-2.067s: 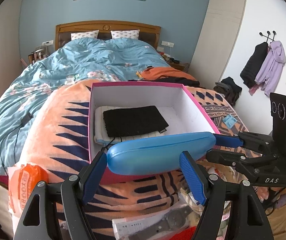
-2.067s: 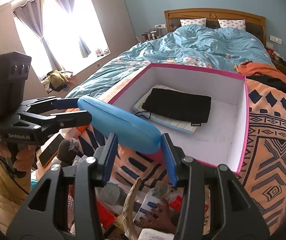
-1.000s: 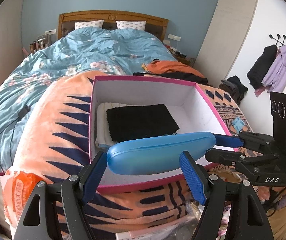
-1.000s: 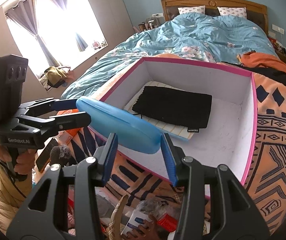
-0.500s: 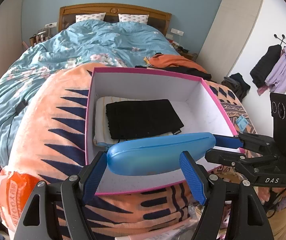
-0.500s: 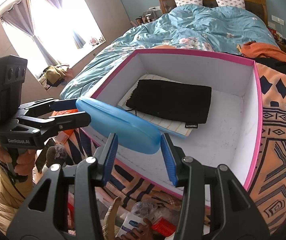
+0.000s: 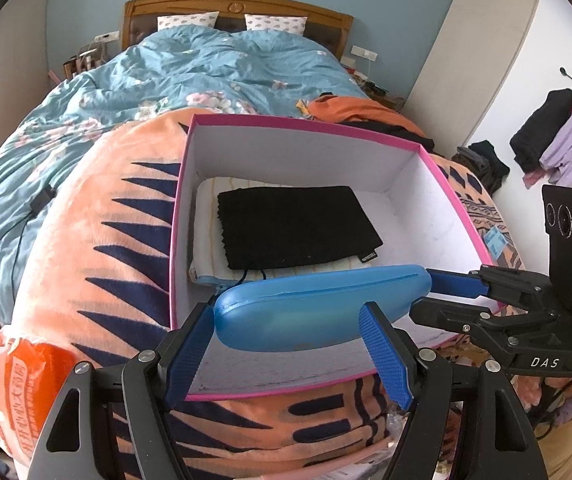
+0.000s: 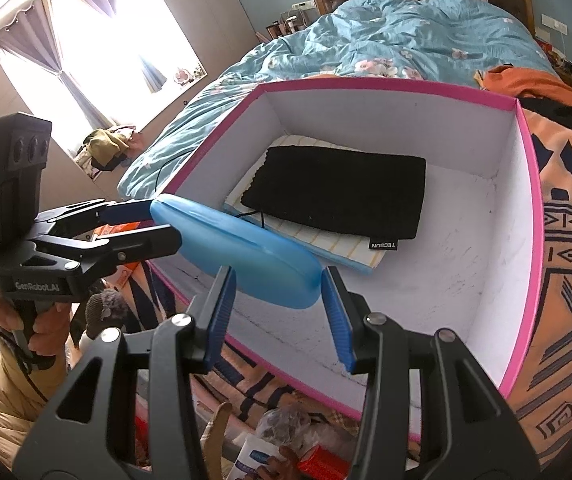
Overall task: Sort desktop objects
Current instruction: 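Lower the blue glasses case into the pink box beside the pouch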
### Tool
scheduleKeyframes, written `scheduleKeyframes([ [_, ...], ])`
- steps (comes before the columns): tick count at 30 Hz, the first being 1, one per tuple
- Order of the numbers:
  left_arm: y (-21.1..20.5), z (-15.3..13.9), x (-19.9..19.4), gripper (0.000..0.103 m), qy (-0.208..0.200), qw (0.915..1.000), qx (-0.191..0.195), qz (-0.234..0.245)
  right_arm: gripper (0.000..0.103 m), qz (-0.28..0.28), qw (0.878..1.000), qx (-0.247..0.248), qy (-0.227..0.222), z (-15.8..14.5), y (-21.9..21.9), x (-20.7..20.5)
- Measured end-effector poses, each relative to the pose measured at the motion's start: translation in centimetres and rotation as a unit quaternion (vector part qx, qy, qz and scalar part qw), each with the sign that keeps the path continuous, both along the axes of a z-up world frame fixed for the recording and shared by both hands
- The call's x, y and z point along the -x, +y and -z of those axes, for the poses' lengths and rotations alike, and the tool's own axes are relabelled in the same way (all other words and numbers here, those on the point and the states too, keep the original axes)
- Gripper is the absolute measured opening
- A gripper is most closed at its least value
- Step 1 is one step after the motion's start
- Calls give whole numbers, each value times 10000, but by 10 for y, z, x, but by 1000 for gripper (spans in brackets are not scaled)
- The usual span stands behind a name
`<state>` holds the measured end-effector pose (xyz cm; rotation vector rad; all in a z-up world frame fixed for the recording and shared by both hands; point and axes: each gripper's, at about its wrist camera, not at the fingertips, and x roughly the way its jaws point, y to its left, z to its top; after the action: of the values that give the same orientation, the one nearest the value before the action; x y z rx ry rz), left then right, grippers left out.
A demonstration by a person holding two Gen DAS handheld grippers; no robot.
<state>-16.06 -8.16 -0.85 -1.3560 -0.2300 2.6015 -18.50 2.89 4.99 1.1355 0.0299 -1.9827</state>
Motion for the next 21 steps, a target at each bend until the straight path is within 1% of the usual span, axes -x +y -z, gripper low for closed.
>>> scheduleKeyframes([
  [7,1,6,4,76,-111,9999,118,2,47,-4,9999,-45,-103,8,-3,5],
  [15,8,9,7,74,-182,9988,462,32,47,-22,9995,-126,-273,16,-5,10],
  [17,11,12,9,73,-261,9981,557,57,47,3,9993,-172,-325,18,-6,13],
  [19,13,15,13,67,-367,9974,603,106,47,33,9989,-238,-400,23,-8,18],
  [21,14,17,16,67,-397,9969,673,77,46,59,9984,-288,-484,28,-10,22],
])
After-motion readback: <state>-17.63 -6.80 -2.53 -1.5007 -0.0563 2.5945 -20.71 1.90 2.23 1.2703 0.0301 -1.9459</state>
